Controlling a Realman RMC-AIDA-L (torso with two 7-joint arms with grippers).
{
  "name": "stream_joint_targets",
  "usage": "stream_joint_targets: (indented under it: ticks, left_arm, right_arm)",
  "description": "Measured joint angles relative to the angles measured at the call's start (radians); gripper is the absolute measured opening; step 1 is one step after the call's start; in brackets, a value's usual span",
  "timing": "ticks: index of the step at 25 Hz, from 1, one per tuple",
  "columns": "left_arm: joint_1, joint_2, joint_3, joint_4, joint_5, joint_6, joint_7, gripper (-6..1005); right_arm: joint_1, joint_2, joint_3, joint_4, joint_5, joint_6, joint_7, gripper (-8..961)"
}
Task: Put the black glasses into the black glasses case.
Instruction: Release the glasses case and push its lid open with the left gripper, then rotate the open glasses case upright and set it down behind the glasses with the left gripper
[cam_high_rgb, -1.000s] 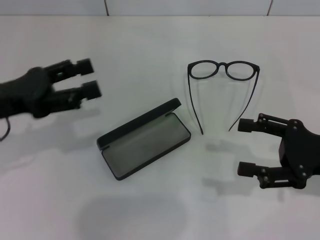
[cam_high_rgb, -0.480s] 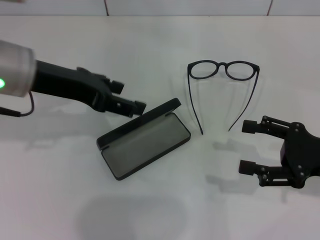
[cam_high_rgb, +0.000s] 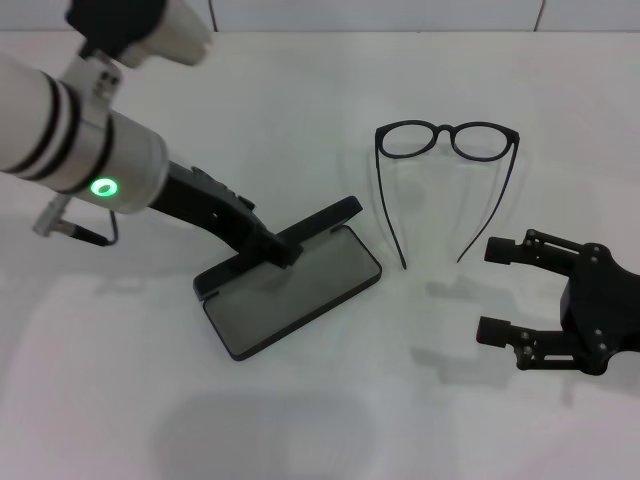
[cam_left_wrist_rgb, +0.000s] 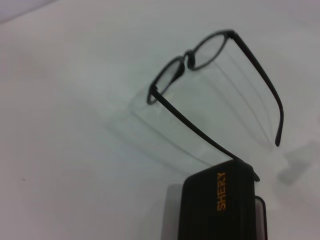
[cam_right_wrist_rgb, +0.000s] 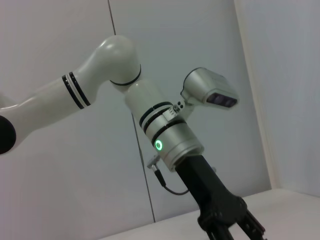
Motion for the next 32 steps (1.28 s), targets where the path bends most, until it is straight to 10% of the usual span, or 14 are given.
stream_joint_targets:
  ticks: [13,19,21,32]
  left_arm:
    - [0.008,-0.001,0.198,0.005,0.103,-0.120,-0.074,862]
    - [0.016,-0.001,0.213,0.035,0.127,-0.124,-0.089,672]
    - [0.017,-0.001,0.218,0.037,0.128,-0.124,-0.086,457]
    - [0.041,0.000,0.223,0.098,0.129,-0.127,-0.010,289]
  right_arm:
    - [0.003,-0.001,0.000,0.012,0.002,0.011,-0.004,880]
    - [0.004,-0.001,0.000,0.024,0.002,0.017,-0.006,880]
    - [0.005,-0.001,0.000,0.024,0.002,0.017,-0.006,880]
    - [0.008,0.000,0.002,0.032,0.001,0.018,-0.015,880]
